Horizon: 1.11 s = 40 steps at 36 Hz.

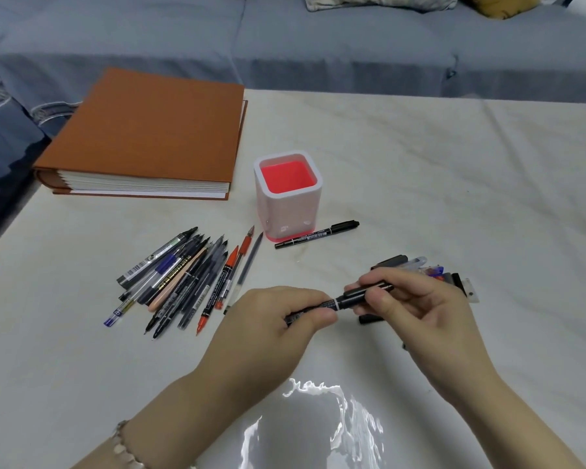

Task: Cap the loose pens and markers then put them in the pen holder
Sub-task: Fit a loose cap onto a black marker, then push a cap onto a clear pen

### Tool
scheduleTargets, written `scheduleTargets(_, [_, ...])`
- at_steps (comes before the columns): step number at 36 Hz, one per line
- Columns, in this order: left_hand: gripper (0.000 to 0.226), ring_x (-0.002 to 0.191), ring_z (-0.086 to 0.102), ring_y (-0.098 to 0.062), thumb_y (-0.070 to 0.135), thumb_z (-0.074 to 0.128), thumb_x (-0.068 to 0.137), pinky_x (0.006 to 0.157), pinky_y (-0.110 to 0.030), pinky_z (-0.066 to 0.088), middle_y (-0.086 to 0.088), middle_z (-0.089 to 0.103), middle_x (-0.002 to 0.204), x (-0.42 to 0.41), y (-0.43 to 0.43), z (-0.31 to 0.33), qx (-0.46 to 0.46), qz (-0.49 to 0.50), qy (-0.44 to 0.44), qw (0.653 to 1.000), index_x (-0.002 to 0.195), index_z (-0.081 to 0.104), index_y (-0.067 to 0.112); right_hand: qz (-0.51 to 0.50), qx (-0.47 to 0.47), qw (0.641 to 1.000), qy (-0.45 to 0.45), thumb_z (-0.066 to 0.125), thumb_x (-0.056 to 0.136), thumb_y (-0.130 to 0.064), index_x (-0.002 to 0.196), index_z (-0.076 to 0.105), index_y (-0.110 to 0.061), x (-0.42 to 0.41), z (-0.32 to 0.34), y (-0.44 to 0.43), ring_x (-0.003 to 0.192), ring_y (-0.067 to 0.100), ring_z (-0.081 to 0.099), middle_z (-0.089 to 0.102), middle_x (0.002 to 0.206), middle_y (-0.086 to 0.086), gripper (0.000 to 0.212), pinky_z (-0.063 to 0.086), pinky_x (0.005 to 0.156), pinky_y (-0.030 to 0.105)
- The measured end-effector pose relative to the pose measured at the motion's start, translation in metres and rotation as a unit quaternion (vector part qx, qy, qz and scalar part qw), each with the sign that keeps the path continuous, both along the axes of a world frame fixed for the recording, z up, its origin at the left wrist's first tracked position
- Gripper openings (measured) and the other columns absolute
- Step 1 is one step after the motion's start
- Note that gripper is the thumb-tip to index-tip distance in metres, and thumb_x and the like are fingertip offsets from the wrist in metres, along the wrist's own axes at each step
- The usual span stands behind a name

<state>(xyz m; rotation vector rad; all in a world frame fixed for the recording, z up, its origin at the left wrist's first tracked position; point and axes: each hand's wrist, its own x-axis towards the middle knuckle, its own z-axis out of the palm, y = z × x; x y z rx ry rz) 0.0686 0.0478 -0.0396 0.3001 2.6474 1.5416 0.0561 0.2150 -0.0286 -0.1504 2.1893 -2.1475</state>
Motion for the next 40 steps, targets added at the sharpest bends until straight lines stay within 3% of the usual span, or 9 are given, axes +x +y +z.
scheduleTargets(5, [0.02, 0.046, 0.033, -0.008, 0.024, 0.061, 0.079, 0.045, -0.015, 0.027, 0.005, 0.038, 0.047, -0.003, -0.001, 0.007, 0.117, 0.004, -0.127, 0.985, 0.073, 0.068, 0.006, 0.016, -0.008, 1.0, 0.025, 0.058, 0.07, -0.008, 0.075, 0.067, -0.011, -0.001, 0.0, 0.002, 0.061, 0.01, 0.068, 0.074, 0.071, -0.004, 0.011, 0.044, 0.052, 0.006])
scheduleTargets(10, [0.021, 0.036, 0.025, -0.005, 0.017, 0.056, 0.086, 0.035, -0.013, 0.019, 0.008, 0.042, 0.042, -0.004, -0.008, 0.005, 0.196, -0.018, -0.347, 0.917, 0.072, 0.071, 0.015, 0.063, 0.002, 0.998, 0.015, 0.065, 0.073, 0.003, 0.069, 0.07, -0.015, -0.002, -0.007, 0.005, 0.063, 0.01, 0.068, 0.074, 0.072, -0.002, 0.02, 0.05, 0.062, 0.013])
scheduleTargets(12, [0.018, 0.039, 0.032, -0.008, 0.019, 0.059, 0.085, 0.041, -0.016, 0.027, 0.009, 0.046, 0.041, -0.004, -0.011, -0.004, 0.127, -0.012, -0.322, 0.938, 0.074, 0.072, 0.014, 0.095, 0.064, 0.993, -0.022, 0.067, 0.075, 0.007, 0.065, 0.071, -0.021, -0.004, -0.013, 0.005, 0.062, 0.007, 0.066, 0.073, 0.073, -0.003, 0.03, 0.049, 0.063, 0.012])
scheduleTargets(15, [0.01, 0.056, 0.053, -0.013, 0.032, 0.064, 0.081, 0.059, -0.024, 0.041, 0.007, 0.063, 0.054, -0.003, -0.017, -0.014, -0.024, -0.023, -0.248, 0.968, 0.077, 0.071, 0.027, 0.194, 0.285, 0.939, -0.009, 0.068, 0.078, -0.012, 0.073, 0.069, -0.038, -0.007, -0.027, 0.003, 0.076, -0.007, 0.061, 0.067, 0.081, -0.029, 0.026, 0.044, 0.07, 0.007])
scheduleTargets(19, [0.017, 0.081, 0.057, -0.001, 0.037, 0.054, 0.087, 0.077, -0.017, 0.044, 0.011, 0.065, 0.091, -0.004, -0.032, -0.026, -0.129, 0.017, -0.148, 0.98, 0.096, 0.067, 0.03, 0.19, 0.404, 0.891, 0.076, 0.061, 0.085, -0.016, 0.09, 0.071, -0.024, -0.024, -0.036, 0.002, 0.081, -0.001, 0.053, 0.056, 0.071, -0.031, 0.014, 0.036, 0.073, 0.009])
scheduleTargets(21, [0.024, 0.087, 0.055, -0.004, 0.035, 0.049, 0.09, 0.083, -0.023, 0.045, 0.012, 0.059, 0.099, -0.006, -0.045, -0.031, -0.175, 0.077, -0.088, 0.978, 0.107, 0.063, 0.025, 0.114, 0.43, 0.887, 0.126, 0.062, 0.084, -0.011, 0.092, 0.071, -0.016, -0.038, -0.04, 0.006, 0.085, 0.011, 0.052, 0.062, 0.08, -0.018, 0.013, 0.032, 0.073, 0.017])
scheduleTargets(25, [0.023, 0.091, 0.054, -0.009, 0.029, 0.048, 0.091, 0.079, -0.026, 0.045, 0.01, 0.057, 0.104, -0.01, -0.069, -0.042, -0.238, 0.156, -0.031, 0.958, 0.11, 0.061, 0.022, 0.023, 0.452, 0.88, 0.141, 0.061, 0.084, -0.008, 0.095, 0.07, -0.011, -0.067, -0.047, 0.009, 0.094, 0.019, 0.049, 0.069, 0.092, 0.004, 0.015, 0.028, 0.075, 0.016])
scheduleTargets(32, [0.023, 0.096, 0.054, -0.018, 0.026, 0.044, 0.092, 0.076, -0.032, 0.046, 0.001, 0.057, 0.106, -0.025, -0.063, -0.048, -0.323, 0.137, -0.018, 0.936, 0.105, 0.06, 0.015, 0.019, 0.52, 0.844, 0.129, 0.062, 0.083, -0.01, 0.098, 0.068, -0.012, -0.087, -0.067, 0.007, 0.108, 0.028, 0.051, 0.069, 0.1, 0.004, 0.017, 0.036, 0.089, 0.032])
scheduleTargets(40, [0.02, 0.099, 0.057, -0.031, 0.02, 0.044, 0.092, 0.072, -0.037, 0.045, -0.011, 0.059, 0.107, -0.056, -0.043, -0.05, -0.451, 0.09, -0.033, 0.888, 0.104, 0.051, 0.007, 0.053, 0.486, 0.865, 0.111, 0.06, 0.083, -0.008, 0.093, 0.069, -0.014, -0.043, -0.061, 0.031, 0.096, 0.013, 0.05, 0.062, 0.089, -0.007, 0.015, 0.026, 0.081, 0.015])
